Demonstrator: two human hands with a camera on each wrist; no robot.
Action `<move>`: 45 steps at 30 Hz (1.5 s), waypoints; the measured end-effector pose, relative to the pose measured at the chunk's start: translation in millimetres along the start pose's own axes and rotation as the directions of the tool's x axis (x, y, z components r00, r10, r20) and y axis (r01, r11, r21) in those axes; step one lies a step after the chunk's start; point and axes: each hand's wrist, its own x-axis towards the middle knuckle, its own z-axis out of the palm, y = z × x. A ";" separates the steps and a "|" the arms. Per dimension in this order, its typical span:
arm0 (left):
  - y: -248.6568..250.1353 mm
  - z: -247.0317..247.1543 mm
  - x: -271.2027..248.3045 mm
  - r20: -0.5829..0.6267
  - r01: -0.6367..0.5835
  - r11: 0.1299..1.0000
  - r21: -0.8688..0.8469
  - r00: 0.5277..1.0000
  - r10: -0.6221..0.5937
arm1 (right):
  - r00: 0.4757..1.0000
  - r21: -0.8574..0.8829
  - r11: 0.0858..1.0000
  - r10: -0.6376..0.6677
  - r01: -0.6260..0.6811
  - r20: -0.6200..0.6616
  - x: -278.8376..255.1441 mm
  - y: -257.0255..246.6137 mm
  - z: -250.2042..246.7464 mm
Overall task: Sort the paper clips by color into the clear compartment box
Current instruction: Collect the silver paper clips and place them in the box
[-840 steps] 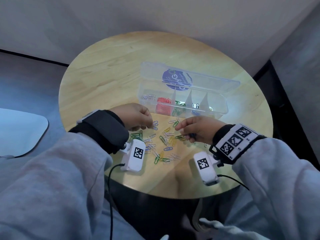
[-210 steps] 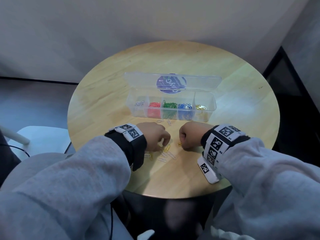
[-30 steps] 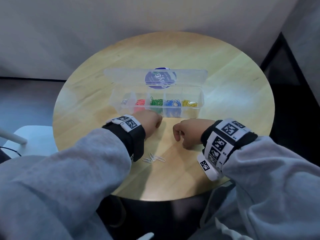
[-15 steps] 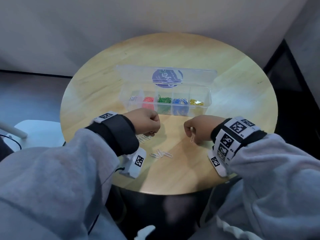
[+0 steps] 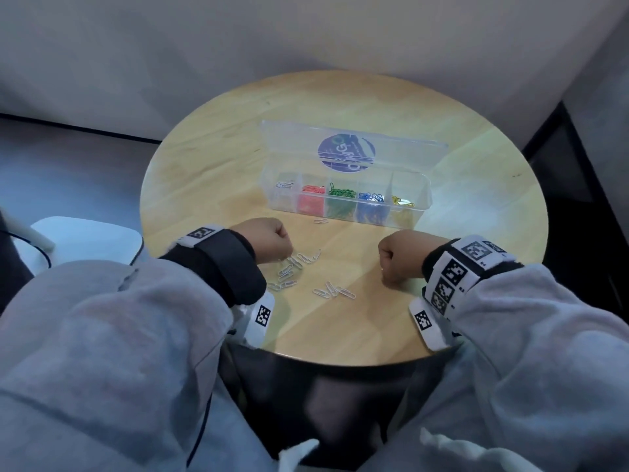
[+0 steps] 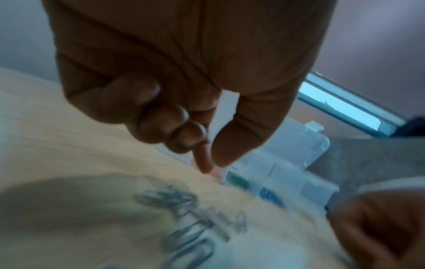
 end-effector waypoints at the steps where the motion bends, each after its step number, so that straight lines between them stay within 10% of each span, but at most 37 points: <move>1: -3.5 2.8 -1.9 -0.003 0.011 0.998 0.066 1.000 -0.010 | 1.000 0.063 0.998 -0.017 0.018 -0.007 -1.2 -2.3 -0.1; 8: -18.2 16.5 -4.6 0.040 -0.053 0.969 0.242 0.998 0.045 | 0.996 0.702 0.711 -0.080 0.036 0.029 -8.0 -10.1 -5.0; 15: -19.8 14.9 -6.5 -0.038 -0.086 0.958 0.272 0.994 0.100 | 0.994 0.279 0.960 0.018 0.012 -0.106 -3.4 -17.6 6.4; 23: -18.7 15.2 -6.5 0.043 -0.041 0.929 0.367 0.999 0.027 | 0.978 0.006 0.979 -0.201 0.202 -0.062 2.4 -52.2 14.9; 45: -1.7 30.9 -7.0 0.035 -0.152 0.910 0.385 0.988 0.150 | 0.980 0.019 0.981 -0.191 0.193 -0.055 -0.6 -80.1 24.3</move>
